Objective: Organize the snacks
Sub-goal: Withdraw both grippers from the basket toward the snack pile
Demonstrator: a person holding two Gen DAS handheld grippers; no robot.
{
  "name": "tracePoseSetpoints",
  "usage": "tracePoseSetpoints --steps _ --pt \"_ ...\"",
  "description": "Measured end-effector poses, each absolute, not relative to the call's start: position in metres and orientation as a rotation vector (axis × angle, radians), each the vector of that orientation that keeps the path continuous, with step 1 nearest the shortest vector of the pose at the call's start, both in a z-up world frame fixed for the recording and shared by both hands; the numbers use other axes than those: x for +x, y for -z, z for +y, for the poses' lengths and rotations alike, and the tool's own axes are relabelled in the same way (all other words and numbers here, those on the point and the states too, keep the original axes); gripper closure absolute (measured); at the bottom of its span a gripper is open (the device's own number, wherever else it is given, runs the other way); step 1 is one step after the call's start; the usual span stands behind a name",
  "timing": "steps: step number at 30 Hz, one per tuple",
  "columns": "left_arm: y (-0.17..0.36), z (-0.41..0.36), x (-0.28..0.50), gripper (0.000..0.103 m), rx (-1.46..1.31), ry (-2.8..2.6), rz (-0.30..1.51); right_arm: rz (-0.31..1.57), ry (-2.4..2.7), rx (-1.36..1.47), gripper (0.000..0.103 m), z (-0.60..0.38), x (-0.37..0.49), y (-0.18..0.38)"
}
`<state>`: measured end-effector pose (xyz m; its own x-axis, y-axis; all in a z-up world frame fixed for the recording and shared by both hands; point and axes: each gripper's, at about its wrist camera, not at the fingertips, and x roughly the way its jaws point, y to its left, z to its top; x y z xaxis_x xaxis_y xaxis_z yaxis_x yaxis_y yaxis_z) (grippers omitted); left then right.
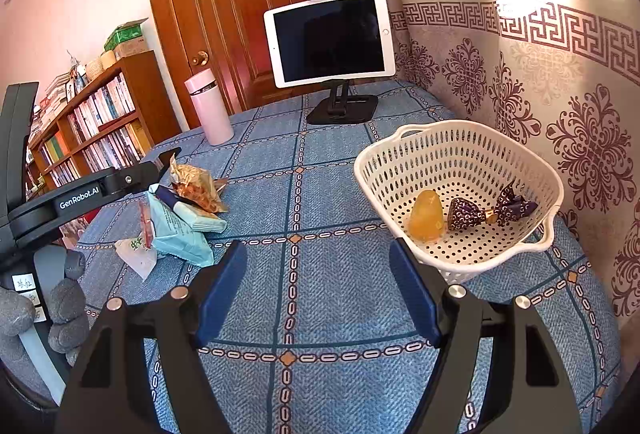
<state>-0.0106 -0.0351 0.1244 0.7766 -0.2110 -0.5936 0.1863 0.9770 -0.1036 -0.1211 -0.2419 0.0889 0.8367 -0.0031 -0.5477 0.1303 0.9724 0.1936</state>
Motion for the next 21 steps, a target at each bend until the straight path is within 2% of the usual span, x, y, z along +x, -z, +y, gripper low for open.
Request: tracePoseSetpoints --steps 10,21 --pt "-0.09 0.031 0.002 0.013 -0.082 0.083 0.716 0.616 0.024 0.197 0.03 -0.217 -0.112 -0.082" --pt "-0.058 0.028 0.03 0.012 -0.026 0.087 0.791 0.647 -0.022 0.163 0.03 -0.196 -0.105 -0.075"
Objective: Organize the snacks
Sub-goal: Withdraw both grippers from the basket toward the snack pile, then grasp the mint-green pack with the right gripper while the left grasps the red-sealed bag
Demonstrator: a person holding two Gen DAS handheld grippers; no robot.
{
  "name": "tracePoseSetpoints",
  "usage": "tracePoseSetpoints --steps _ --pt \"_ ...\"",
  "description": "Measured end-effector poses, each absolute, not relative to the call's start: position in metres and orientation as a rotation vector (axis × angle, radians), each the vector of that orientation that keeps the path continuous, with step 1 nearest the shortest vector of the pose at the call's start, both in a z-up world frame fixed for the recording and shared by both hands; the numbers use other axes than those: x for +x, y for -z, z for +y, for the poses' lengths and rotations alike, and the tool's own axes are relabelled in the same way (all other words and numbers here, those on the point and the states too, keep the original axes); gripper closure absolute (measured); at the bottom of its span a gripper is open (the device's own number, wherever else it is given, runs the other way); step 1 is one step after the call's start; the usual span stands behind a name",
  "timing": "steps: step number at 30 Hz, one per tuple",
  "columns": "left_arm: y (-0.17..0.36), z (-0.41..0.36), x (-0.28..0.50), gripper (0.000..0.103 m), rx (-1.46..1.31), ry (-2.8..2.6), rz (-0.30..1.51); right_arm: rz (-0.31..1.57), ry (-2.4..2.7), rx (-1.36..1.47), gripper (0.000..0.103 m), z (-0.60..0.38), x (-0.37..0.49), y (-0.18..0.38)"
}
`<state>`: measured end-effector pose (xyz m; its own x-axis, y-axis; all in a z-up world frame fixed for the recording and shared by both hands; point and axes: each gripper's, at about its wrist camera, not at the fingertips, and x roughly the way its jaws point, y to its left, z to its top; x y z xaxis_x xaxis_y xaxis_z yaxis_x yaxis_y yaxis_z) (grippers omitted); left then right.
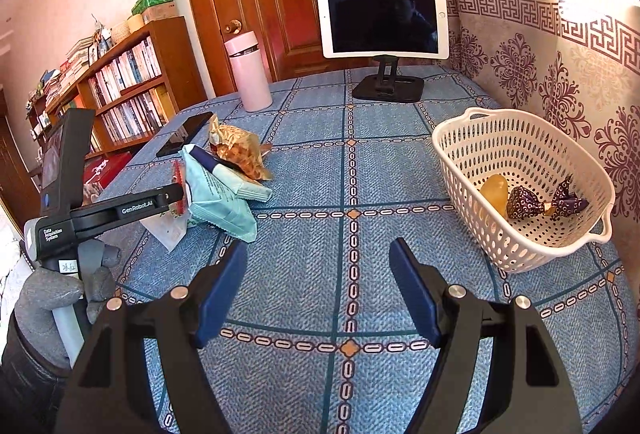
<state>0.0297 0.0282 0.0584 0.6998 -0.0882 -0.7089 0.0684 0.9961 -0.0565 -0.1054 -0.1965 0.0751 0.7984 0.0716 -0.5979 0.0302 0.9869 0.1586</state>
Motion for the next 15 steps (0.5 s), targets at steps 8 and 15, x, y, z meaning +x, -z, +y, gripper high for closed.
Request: tracePoseSetpoints --steps 8,15 --pt "-0.058 0.014 0.046 0.012 0.021 0.118 0.79 0.663 -0.041 0.157 0.03 -0.189 -0.102 -0.07" --pt "-0.051 0.01 0.065 0.013 0.02 0.135 0.817 0.674 -0.048 0.152 0.03 -0.183 -0.101 -0.066"
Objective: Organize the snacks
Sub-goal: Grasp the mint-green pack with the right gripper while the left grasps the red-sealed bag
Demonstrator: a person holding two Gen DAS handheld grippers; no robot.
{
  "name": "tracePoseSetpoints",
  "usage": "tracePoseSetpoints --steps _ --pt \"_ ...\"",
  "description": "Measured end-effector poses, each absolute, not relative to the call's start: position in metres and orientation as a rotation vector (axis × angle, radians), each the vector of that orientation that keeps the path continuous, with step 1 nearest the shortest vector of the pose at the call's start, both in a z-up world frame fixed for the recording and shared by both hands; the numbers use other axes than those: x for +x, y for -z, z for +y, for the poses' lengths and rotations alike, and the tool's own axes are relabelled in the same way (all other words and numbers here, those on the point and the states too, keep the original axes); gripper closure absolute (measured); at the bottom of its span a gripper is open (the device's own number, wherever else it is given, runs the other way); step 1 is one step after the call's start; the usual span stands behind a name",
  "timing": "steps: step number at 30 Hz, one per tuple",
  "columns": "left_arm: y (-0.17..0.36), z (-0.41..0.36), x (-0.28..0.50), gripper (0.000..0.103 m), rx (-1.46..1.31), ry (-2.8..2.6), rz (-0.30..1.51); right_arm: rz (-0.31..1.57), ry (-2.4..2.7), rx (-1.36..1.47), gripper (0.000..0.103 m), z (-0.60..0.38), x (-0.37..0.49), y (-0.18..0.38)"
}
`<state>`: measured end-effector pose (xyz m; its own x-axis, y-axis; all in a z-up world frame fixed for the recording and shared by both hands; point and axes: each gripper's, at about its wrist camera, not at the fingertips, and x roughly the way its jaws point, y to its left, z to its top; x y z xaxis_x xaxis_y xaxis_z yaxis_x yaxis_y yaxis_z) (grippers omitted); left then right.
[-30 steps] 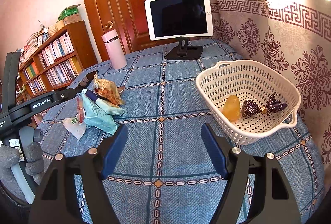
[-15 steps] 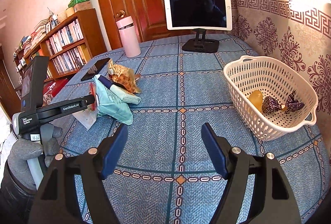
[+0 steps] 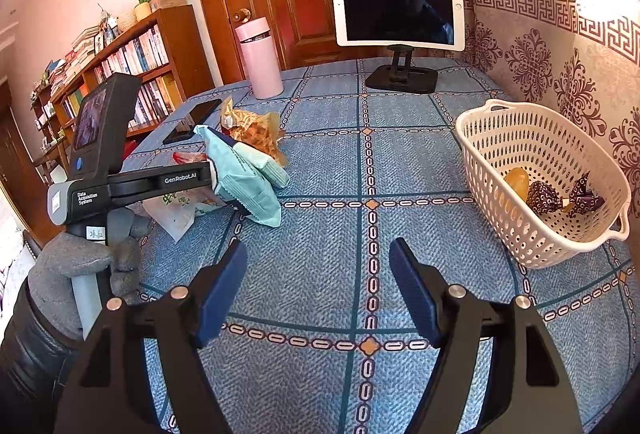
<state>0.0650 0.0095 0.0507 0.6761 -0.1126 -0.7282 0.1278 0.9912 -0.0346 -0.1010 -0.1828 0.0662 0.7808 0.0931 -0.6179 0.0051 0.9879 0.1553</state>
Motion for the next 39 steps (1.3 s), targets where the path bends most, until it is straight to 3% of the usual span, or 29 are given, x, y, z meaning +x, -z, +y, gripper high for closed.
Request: tracePoseSetpoints --steps 3,6,10,20,30,39 --pt "-0.046 0.012 0.07 0.019 -0.008 0.164 0.827 0.682 -0.048 0.151 0.03 -0.182 -0.099 -0.065" --pt "-0.043 0.011 0.074 0.042 -0.022 0.206 0.83 0.69 -0.053 0.145 0.03 -0.179 -0.097 -0.063" --pt "-0.043 0.009 0.074 0.055 -0.029 0.229 0.816 0.699 -0.063 0.137 0.03 -0.172 -0.094 -0.061" --pt "-0.067 0.031 0.058 0.056 -0.122 0.228 0.741 0.728 -0.129 0.138 0.03 -0.159 -0.065 -0.063" --pt "-0.087 0.061 0.047 0.056 -0.193 0.171 0.674 0.879 -0.359 0.169 0.03 -0.128 -0.001 -0.04" --pt "-0.093 0.066 0.042 0.056 -0.209 0.176 0.658 0.897 -0.385 0.063 0.024 -0.105 0.034 -0.03"
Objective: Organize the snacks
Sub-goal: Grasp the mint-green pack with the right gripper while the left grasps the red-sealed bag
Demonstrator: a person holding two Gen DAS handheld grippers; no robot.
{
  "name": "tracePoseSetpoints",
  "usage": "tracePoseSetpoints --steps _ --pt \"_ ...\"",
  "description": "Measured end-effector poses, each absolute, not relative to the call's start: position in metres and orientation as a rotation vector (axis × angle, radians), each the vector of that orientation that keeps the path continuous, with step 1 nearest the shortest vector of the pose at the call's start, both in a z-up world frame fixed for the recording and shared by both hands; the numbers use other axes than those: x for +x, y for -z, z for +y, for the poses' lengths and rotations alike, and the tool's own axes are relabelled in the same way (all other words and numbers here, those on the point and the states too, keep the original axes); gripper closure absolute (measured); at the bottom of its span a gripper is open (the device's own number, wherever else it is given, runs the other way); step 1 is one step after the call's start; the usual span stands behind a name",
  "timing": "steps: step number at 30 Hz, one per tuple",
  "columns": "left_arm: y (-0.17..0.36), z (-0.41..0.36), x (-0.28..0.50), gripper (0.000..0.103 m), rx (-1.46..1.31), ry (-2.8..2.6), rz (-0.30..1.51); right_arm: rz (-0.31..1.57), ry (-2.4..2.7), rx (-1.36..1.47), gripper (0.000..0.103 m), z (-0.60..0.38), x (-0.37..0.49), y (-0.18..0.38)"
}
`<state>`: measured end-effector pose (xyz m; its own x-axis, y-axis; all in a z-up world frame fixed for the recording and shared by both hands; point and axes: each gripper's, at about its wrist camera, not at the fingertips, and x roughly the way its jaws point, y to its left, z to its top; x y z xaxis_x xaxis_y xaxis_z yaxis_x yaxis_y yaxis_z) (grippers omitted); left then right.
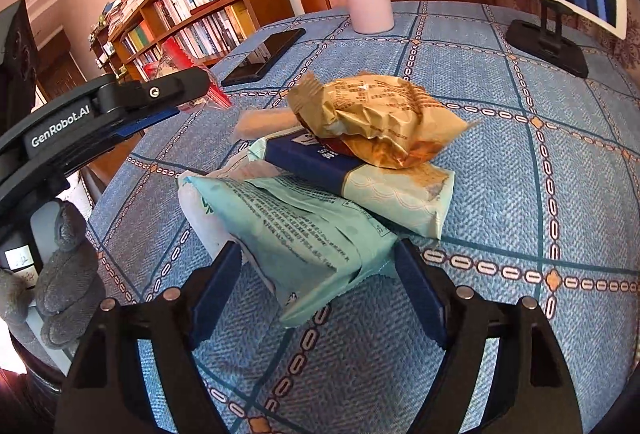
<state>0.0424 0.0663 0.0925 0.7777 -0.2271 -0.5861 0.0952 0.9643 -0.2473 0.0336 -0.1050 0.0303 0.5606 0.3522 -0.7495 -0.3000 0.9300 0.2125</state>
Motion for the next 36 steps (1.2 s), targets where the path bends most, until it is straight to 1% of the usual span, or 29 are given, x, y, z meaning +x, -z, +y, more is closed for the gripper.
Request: tracePoseSetpoints --steps 8,15,25,27,28,31,34,36 --pt "-0.092 0.07 0.042 0.056 -0.224 0.17 0.663 0.885 -0.399 0.079 0.024 -0.11 0.034 -0.037" --pt "-0.091 0.066 0.043 0.055 -0.214 0.174 0.666 0.913 -0.465 0.12 0.018 -0.107 0.053 -0.025" --pt "-0.087 0.067 0.045 0.055 -0.218 0.17 0.671 0.917 -0.466 0.12 0.017 -0.095 0.059 -0.024" --pt "-0.087 0.067 0.045 0.055 -0.217 0.168 0.671 0.916 -0.461 0.106 0.02 -0.093 0.059 -0.024" --pt "-0.087 0.067 0.045 0.055 -0.218 0.165 0.671 0.915 -0.463 0.103 0.025 -0.093 0.057 -0.025" --pt "-0.085 0.07 0.046 0.055 -0.229 0.158 0.673 0.916 -0.468 0.095 0.031 -0.092 0.048 -0.026" --pt "-0.085 0.072 0.046 0.055 -0.232 0.152 0.674 0.913 -0.468 0.087 0.036 -0.093 0.036 -0.026" --pt "-0.084 0.072 0.046 0.055 -0.234 0.148 0.674 0.914 -0.461 0.101 0.037 -0.096 0.028 -0.027"
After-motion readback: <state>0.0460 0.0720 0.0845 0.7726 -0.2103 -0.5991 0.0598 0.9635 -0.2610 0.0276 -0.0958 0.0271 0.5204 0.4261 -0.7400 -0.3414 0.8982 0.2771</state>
